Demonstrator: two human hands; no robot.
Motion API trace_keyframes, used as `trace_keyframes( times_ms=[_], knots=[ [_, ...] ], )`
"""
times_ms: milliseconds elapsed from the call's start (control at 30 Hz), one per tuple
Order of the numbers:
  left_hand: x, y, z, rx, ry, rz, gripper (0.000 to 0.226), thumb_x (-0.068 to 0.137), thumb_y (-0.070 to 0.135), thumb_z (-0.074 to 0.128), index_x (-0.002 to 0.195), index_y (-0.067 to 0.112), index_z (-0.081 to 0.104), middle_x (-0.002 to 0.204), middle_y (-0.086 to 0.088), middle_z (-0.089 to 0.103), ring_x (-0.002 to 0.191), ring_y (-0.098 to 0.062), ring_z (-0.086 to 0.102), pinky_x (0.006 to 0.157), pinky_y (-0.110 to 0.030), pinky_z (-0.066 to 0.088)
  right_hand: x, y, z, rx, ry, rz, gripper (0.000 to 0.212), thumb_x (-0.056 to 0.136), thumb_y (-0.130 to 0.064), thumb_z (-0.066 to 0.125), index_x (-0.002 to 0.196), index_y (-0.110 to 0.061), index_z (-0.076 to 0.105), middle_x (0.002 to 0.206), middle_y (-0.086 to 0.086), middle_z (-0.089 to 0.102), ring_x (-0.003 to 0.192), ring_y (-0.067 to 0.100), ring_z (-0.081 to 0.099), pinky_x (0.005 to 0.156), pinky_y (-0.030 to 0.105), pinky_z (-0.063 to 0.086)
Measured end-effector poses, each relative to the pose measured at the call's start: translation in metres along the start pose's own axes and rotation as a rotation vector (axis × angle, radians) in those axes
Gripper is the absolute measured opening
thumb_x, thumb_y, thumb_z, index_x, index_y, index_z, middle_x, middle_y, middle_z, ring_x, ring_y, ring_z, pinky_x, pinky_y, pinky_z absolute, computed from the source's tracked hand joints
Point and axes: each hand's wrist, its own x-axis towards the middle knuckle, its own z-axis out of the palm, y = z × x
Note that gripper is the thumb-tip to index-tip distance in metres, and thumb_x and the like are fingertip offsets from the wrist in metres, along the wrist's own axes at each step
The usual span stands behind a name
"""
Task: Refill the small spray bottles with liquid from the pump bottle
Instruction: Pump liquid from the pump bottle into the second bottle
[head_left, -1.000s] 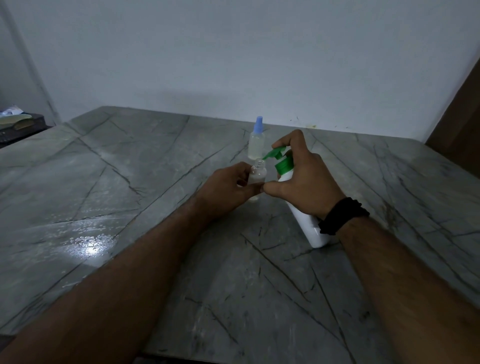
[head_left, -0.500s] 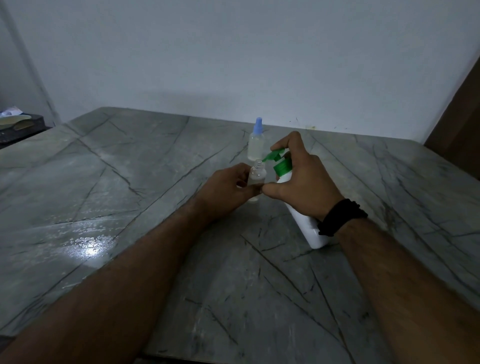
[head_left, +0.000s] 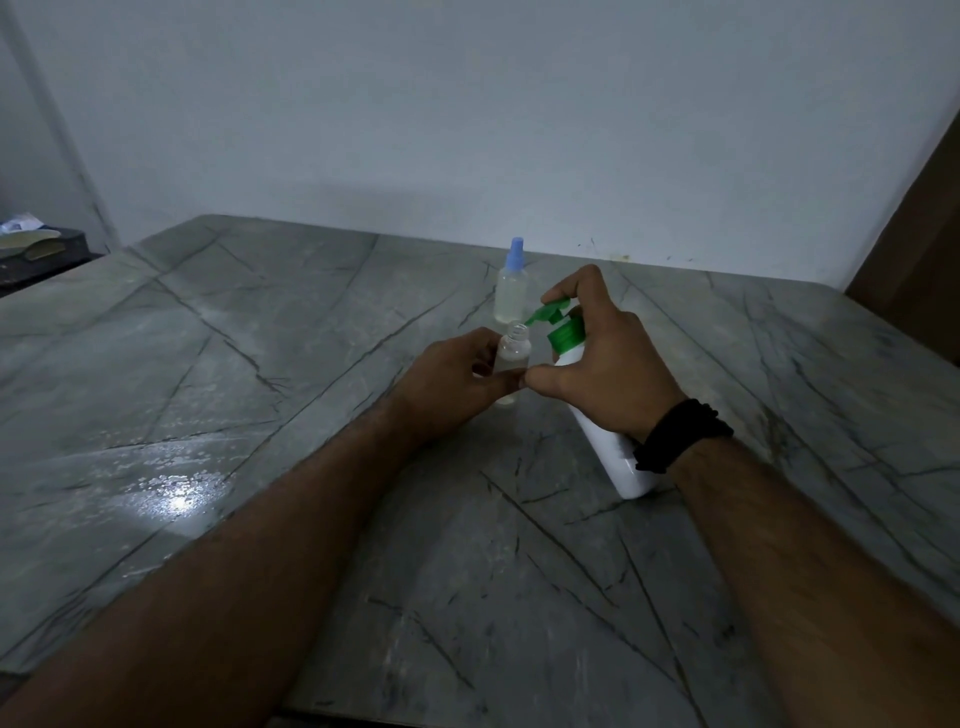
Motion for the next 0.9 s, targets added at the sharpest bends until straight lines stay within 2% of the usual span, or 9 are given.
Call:
trace_keyframes(
  times_ms=[133, 200, 367, 467, 567, 667, 800, 900],
  knots=[
    [-0.0001, -0.0003, 0.0006, -0.015, 0.007, 0.0, 0.045, 0.083, 0.044, 0.068, 0.121, 0.021, 0.06, 0.118, 0.003, 0.066, 0.1, -0.008, 0.06, 0.082, -0.019, 0.044, -0.0014, -0.001, 0.0001, -0.008, 0.003, -0.011, 0.07, 0.068, -0.022, 0.084, 0.124, -0.028, 0.043, 0.096, -0.009, 0.065, 0.075, 0.007, 0.064, 0.063, 0.014, 0.045],
    [0.0001, -0.0002, 0.0013, -0.016, 0.005, -0.005, 0.045, 0.083, 0.044, 0.068, 0.121, 0.021, 0.06, 0.118, 0.003, 0.066, 0.101, -0.009, 0.06, 0.084, -0.022, 0.045, -0.0013, -0.0013, 0.0003, -0.018, 0.002, -0.018, 0.072, 0.068, -0.023, 0.084, 0.126, -0.029, 0.042, 0.097, -0.009, 0.064, 0.075, 0.005, 0.063, 0.062, 0.012, 0.044],
    [-0.0001, 0.0004, 0.0007, -0.005, 0.006, 0.003, 0.045, 0.085, 0.041, 0.068, 0.123, 0.02, 0.059, 0.119, 0.002, 0.065, 0.103, -0.011, 0.06, 0.086, -0.024, 0.045, 0.0007, 0.0008, -0.0003, 0.015, 0.0, -0.01, 0.066, 0.066, -0.025, 0.086, 0.116, -0.024, 0.043, 0.087, -0.015, 0.06, 0.067, -0.004, 0.059, 0.056, 0.007, 0.04],
    [-0.0008, 0.0015, 0.0002, -0.003, 0.005, 0.015, 0.046, 0.085, 0.041, 0.068, 0.124, 0.019, 0.059, 0.12, 0.001, 0.066, 0.103, -0.011, 0.061, 0.087, -0.025, 0.047, 0.0006, 0.0019, 0.0002, 0.002, 0.014, -0.001, 0.065, 0.065, -0.027, 0.086, 0.113, -0.026, 0.043, 0.086, -0.016, 0.061, 0.067, -0.001, 0.06, 0.056, 0.008, 0.041],
    [-0.0009, 0.0022, 0.0002, -0.008, 0.003, 0.003, 0.046, 0.085, 0.042, 0.068, 0.124, 0.019, 0.059, 0.12, 0.0, 0.066, 0.102, -0.011, 0.061, 0.087, -0.025, 0.047, -0.0001, 0.0017, 0.001, -0.012, 0.014, -0.007, 0.068, 0.067, -0.026, 0.084, 0.12, -0.029, 0.043, 0.087, -0.016, 0.062, 0.069, 0.003, 0.063, 0.059, 0.012, 0.044],
    [-0.0009, 0.0029, -0.0001, -0.006, -0.002, 0.0, 0.045, 0.085, 0.043, 0.067, 0.123, 0.021, 0.059, 0.119, 0.002, 0.065, 0.099, -0.008, 0.059, 0.082, -0.019, 0.045, -0.0008, 0.0019, 0.0009, -0.022, 0.013, -0.024, 0.071, 0.067, -0.024, 0.084, 0.125, -0.03, 0.043, 0.093, -0.012, 0.065, 0.073, 0.006, 0.064, 0.063, 0.018, 0.049],
    [-0.0015, 0.004, -0.0008, -0.012, -0.012, -0.009, 0.047, 0.086, 0.04, 0.067, 0.126, 0.019, 0.058, 0.123, 0.0, 0.064, 0.106, -0.012, 0.06, 0.089, -0.026, 0.046, 0.001, 0.0013, 0.0006, -0.004, 0.002, -0.017, 0.068, 0.065, -0.026, 0.085, 0.119, -0.027, 0.043, 0.089, -0.015, 0.062, 0.07, 0.003, 0.062, 0.058, 0.01, 0.044],
    [-0.0019, 0.0052, -0.0008, -0.003, -0.015, -0.006, 0.046, 0.086, 0.039, 0.067, 0.126, 0.018, 0.058, 0.123, -0.001, 0.064, 0.105, -0.011, 0.059, 0.089, -0.025, 0.045, 0.0007, 0.0022, 0.0, -0.003, 0.009, -0.011, 0.064, 0.065, -0.025, 0.085, 0.113, -0.027, 0.042, 0.085, -0.016, 0.06, 0.067, -0.002, 0.06, 0.056, 0.008, 0.041]
  ],
)
